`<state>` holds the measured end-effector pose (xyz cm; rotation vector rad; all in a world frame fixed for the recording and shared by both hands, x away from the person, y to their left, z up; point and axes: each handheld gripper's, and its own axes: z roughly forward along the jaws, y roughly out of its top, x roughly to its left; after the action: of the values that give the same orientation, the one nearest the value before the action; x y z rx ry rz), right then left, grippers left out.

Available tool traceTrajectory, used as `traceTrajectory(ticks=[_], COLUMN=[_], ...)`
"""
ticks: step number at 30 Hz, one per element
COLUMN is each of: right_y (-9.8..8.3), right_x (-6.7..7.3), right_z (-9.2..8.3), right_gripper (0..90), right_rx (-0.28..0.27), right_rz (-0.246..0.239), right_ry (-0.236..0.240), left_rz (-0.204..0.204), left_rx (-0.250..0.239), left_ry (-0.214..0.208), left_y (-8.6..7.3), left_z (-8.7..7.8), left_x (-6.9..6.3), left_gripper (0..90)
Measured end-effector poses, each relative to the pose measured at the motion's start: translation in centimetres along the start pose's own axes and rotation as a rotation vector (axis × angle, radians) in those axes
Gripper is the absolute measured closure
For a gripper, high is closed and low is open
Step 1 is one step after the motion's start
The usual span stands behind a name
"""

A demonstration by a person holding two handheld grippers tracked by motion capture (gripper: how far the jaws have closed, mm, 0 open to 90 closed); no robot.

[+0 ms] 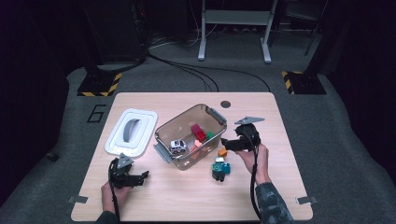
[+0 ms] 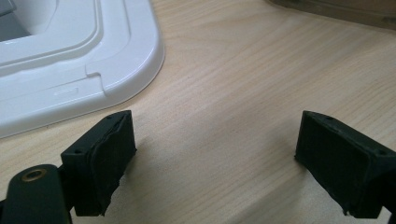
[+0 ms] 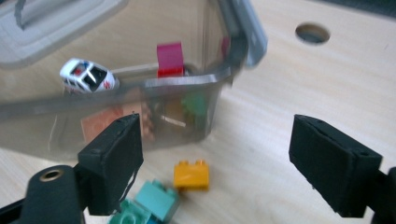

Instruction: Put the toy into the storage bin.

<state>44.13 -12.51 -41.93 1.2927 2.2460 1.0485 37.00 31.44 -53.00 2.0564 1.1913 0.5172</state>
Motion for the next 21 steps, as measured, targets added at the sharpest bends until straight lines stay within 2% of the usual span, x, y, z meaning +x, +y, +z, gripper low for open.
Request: traceTrajectory(ticks=[6, 12, 13, 15, 21], right_y=[-2.7, -3.8, -3.9, -3.9, -4.0], right_x=[-0.4, -0.4, -0.2, -0.1, 0.3], right_z=[1.7, 3.8, 4.1, 4.6, 5.9], right_gripper=[14.1, 15.3, 16.5, 18.6, 36.9], right_rx=[0.036, 0.076, 0.078, 0.085, 0.091], right_rz=[0.029, 0.054, 0.07, 0.065, 0.065], right_ry=[0.012, 0.017, 0.015, 0.016, 0.018], left_rz=[0.0, 0.001, 0.0, 0.002, 0.001], left_rx=[0.0, 0.0, 0.0, 0.0, 0.0], left_ry=[0.0, 0.0, 0.001, 0.0, 0.0], left_y=[0.0, 0.0, 0.0, 0.0, 0.0], left_z=[0.0, 0.0, 0.0, 0.0, 0.0], left_x=[0.0, 0.0, 0.0, 0.0, 0.0], left_gripper=[11.8, 11.8, 11.8, 11.8, 11.8])
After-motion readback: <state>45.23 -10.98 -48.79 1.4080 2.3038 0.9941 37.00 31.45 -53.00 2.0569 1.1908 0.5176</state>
